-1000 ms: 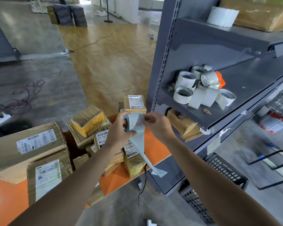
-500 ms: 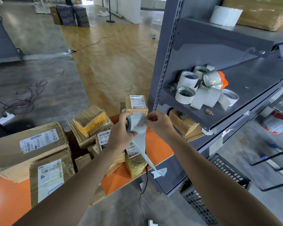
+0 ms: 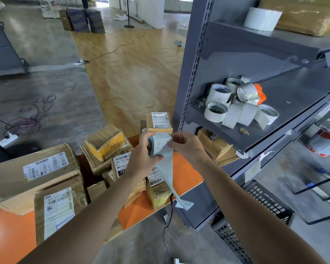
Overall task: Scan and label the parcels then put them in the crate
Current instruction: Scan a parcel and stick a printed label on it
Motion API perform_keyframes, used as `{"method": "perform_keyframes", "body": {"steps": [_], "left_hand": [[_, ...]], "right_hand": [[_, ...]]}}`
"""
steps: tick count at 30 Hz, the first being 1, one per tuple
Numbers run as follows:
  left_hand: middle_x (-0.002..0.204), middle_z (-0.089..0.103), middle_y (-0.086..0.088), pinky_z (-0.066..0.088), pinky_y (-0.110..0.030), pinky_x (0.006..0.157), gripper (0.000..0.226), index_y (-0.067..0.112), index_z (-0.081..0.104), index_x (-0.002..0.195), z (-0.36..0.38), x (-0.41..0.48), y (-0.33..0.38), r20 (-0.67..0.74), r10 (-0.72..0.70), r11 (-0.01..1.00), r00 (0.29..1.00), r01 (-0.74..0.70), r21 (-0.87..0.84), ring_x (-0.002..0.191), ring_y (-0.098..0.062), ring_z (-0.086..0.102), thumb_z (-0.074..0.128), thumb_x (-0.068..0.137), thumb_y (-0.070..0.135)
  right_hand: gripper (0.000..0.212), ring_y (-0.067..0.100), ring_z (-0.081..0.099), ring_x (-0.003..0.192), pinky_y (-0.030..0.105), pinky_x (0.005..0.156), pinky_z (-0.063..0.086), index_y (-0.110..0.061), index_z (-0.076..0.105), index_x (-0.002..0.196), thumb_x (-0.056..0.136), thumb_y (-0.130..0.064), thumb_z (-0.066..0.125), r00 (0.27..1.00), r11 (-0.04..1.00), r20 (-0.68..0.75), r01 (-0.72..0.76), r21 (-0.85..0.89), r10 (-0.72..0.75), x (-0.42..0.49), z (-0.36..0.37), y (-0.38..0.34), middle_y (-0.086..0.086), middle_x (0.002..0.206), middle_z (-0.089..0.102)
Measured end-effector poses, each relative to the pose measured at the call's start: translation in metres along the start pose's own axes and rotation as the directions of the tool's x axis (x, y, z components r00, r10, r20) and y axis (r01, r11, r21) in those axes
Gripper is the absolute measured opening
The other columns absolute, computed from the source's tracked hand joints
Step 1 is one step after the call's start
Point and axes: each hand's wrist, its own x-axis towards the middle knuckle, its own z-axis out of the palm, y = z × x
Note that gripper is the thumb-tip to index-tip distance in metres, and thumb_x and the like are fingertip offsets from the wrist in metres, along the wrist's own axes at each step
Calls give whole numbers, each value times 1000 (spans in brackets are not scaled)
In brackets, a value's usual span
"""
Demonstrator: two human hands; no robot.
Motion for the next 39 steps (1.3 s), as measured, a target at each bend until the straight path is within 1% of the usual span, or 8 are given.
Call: {"method": "perform_keyframes", "body": {"steps": [5,12,16,19,24,28,33,39], "left_hand": [[112,58,11,52,-26,77,61,37,39,128,-2,0,1,64,-50,993,997,57,-107,97,3,57,74,82,17],[118,58,3,50,-24,78,63,37,40,127,-3,-1,-6,68,-48,995,997,53,-88,108,-11,57,75,81,9],[114,59,2,47,-18,73,63,32,41,128,-1,-1,-6,67,-55,995,996,60,-75,103,-10,59,75,81,9],[116,57,2,43,-10,69,62,30,40,129,0,0,-2,75,-76,995,994,80,-64,102,-8,56,74,82,9],[121,55,1,48,-31,86,59,32,41,129,0,3,3,114,-161,981,980,171,-86,108,-16,55,73,84,11],[118,59,-3,51,-38,91,60,34,41,128,1,5,2,110,-235,954,966,251,-163,107,-20,59,73,83,9],[119,57,-4,50,-43,95,46,33,47,115,-1,6,-1,122,-286,922,950,308,-233,107,-21,57,70,86,6],[111,62,-2,46,-32,84,35,25,51,116,-6,5,-4,158,-322,897,933,355,-263,104,-19,59,65,89,7]], "right_hand": [[34,18,69,88,24,76,59,-13,67,118,85,-6,73,999,998,16,33,48,-34,-5,-4,-2,15,102,69],[14,14,70,85,22,73,59,-21,71,98,88,-11,71,991,988,23,134,-77,-132,-7,-7,-1,1,93,72],[14,19,70,85,37,79,60,-31,67,88,89,-16,70,986,974,8,163,-156,-164,-5,-6,1,-1,88,72],[8,16,68,83,37,79,59,-24,67,91,91,-16,68,983,963,-6,178,-205,-183,-4,-5,1,-5,85,69],[6,9,62,80,23,71,51,-15,67,95,94,-12,62,976,938,-20,205,-279,-219,-7,-4,2,-9,84,65],[8,0,57,75,19,69,45,-16,66,92,94,-10,61,984,968,-43,159,-196,-171,-9,-1,0,-11,85,64],[13,12,62,85,40,85,57,-18,66,88,95,-8,61,996,998,-57,63,12,-62,-8,-2,-3,-3,88,68],[10,13,62,87,41,82,60,-10,67,103,97,-13,60,989,986,76,-134,98,127,-5,-6,-10,3,98,67]]}}
